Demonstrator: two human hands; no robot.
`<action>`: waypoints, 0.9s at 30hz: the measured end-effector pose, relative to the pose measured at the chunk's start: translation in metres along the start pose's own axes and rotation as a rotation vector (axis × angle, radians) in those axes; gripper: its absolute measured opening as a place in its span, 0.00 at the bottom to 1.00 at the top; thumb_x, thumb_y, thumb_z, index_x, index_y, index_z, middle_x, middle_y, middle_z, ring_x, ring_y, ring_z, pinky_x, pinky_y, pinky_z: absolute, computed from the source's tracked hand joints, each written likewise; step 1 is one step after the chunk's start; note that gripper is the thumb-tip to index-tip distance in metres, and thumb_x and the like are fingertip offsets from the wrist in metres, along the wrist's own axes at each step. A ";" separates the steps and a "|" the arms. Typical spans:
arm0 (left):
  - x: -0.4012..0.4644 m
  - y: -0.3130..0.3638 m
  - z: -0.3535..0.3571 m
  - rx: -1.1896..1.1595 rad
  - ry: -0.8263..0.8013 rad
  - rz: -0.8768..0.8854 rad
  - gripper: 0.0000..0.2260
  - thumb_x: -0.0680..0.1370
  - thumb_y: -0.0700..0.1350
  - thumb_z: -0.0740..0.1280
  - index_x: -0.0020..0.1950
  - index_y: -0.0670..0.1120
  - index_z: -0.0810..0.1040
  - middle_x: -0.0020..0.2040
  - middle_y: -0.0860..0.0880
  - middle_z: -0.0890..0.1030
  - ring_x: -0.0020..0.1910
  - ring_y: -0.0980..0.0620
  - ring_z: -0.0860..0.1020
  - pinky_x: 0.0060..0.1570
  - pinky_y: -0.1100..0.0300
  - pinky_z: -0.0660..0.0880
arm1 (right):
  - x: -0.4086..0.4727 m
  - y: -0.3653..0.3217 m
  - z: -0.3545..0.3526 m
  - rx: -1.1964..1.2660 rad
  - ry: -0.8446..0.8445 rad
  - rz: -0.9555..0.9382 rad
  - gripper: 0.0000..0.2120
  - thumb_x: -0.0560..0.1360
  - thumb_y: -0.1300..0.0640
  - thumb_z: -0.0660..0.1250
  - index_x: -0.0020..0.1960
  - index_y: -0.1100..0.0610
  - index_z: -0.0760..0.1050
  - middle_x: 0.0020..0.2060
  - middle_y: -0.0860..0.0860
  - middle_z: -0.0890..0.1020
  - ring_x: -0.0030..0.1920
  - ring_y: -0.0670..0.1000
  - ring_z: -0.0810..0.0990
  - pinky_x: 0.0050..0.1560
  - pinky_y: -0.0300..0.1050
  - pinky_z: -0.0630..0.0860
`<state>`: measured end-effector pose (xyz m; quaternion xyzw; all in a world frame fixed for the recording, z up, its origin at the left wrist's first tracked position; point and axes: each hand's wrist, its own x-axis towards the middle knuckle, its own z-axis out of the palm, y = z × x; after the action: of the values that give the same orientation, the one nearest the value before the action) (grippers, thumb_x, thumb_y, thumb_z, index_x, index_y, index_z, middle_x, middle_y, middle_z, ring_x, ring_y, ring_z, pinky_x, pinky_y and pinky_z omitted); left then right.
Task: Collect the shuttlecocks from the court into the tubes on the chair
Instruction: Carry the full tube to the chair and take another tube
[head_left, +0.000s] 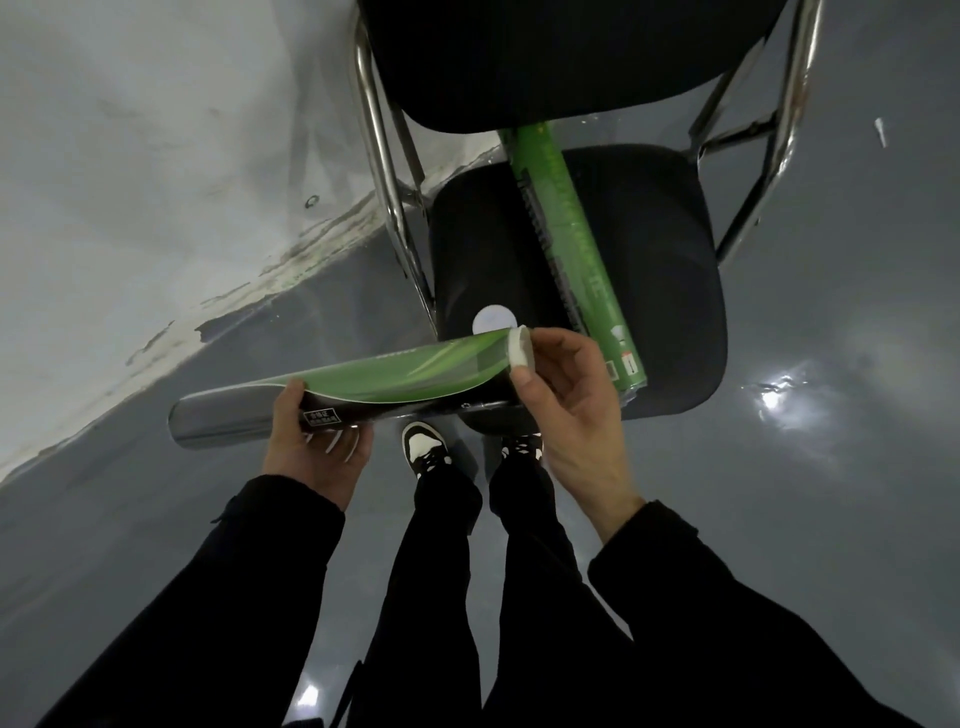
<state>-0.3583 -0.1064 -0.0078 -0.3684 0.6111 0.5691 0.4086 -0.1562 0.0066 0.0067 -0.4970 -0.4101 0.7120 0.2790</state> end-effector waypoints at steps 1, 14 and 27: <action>-0.001 -0.002 0.003 0.000 0.005 0.000 0.14 0.78 0.56 0.72 0.50 0.46 0.77 0.51 0.47 0.80 0.54 0.50 0.80 0.50 0.54 0.81 | 0.000 0.001 -0.003 -0.022 -0.011 -0.002 0.19 0.79 0.62 0.70 0.68 0.59 0.72 0.63 0.54 0.81 0.65 0.52 0.80 0.66 0.47 0.76; -0.002 -0.026 0.023 0.081 0.019 -0.043 0.15 0.77 0.56 0.74 0.52 0.46 0.77 0.57 0.43 0.81 0.57 0.47 0.81 0.52 0.53 0.82 | 0.010 0.008 -0.008 -0.475 -0.010 -0.050 0.28 0.81 0.47 0.65 0.78 0.48 0.61 0.70 0.46 0.68 0.67 0.32 0.68 0.61 0.26 0.68; 0.048 0.031 0.011 0.155 0.150 0.214 0.52 0.58 0.65 0.84 0.77 0.54 0.67 0.65 0.47 0.82 0.51 0.47 0.87 0.42 0.47 0.85 | 0.008 -0.001 -0.040 -0.357 0.198 -0.017 0.14 0.76 0.48 0.73 0.59 0.47 0.74 0.51 0.52 0.81 0.53 0.55 0.82 0.55 0.58 0.82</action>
<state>-0.4044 -0.0925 -0.0398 -0.3101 0.7179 0.5313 0.3259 -0.1215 0.0254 -0.0032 -0.6028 -0.5045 0.5732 0.2314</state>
